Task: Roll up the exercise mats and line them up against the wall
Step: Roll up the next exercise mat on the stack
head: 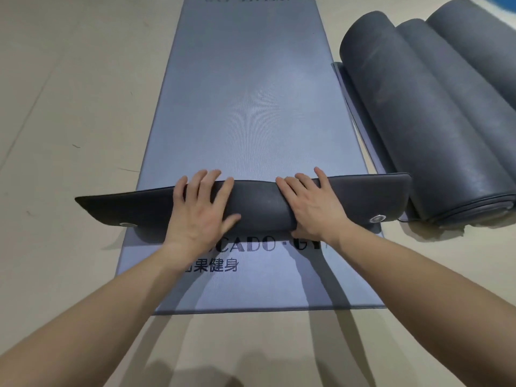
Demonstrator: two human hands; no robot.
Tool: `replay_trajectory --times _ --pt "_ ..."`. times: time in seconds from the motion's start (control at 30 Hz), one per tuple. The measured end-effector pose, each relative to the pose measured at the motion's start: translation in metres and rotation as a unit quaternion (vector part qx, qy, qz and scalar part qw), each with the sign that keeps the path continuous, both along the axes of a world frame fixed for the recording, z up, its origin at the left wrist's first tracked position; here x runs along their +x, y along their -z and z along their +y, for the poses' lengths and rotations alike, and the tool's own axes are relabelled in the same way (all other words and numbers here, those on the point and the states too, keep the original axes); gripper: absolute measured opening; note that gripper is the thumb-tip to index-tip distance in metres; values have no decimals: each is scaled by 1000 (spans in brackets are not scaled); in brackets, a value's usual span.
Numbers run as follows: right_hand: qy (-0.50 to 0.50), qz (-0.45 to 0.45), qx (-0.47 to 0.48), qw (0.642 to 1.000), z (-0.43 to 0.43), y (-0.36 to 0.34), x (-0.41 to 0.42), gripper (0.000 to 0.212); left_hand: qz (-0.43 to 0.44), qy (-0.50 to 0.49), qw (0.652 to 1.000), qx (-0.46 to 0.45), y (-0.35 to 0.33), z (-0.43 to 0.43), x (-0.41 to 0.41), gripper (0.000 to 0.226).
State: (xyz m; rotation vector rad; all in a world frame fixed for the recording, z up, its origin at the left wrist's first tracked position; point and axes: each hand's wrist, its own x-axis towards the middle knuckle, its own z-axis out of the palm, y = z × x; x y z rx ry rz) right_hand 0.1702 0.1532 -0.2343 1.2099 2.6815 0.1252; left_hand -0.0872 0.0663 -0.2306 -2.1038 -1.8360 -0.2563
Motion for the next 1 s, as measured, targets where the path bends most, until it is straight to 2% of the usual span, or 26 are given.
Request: replay_trajectory --times 0.13,0.2,0.27,0.33,0.47,0.6,0.7,0.77,0.9,1.0 --pt "6 7 -122 992 27 -1 -3 110 57 -41 988 -134 14 -10 5 125" --pt "11 3 -168 986 38 -5 -4 108 77 -48 982 -163 17 0 6 135" --pt "8 2 -181 983 44 -7 -4 105 70 -60 982 -162 13 16 0 130" --pt "5 0 -153 988 45 -12 -3 106 70 -53 980 -176 7 31 -8 120" --pt "41 13 45 998 8 -12 5 115 66 -26 973 -217 14 35 -14 104" --pt "67 59 103 991 -28 16 35 114 54 -10 971 -233 24 34 -16 87" --pt "73 59 88 992 -16 25 43 113 40 -26 967 -249 18 33 -14 70" --pt "81 45 39 995 -2 19 35 107 37 -43 962 -268 16 32 -13 61" --pt "89 3 -99 991 15 8 26 80 35 -56 951 -301 7 36 -9 57" --pt "94 -18 -142 985 17 -6 22 62 23 -61 942 -331 -2 35 -7 54"
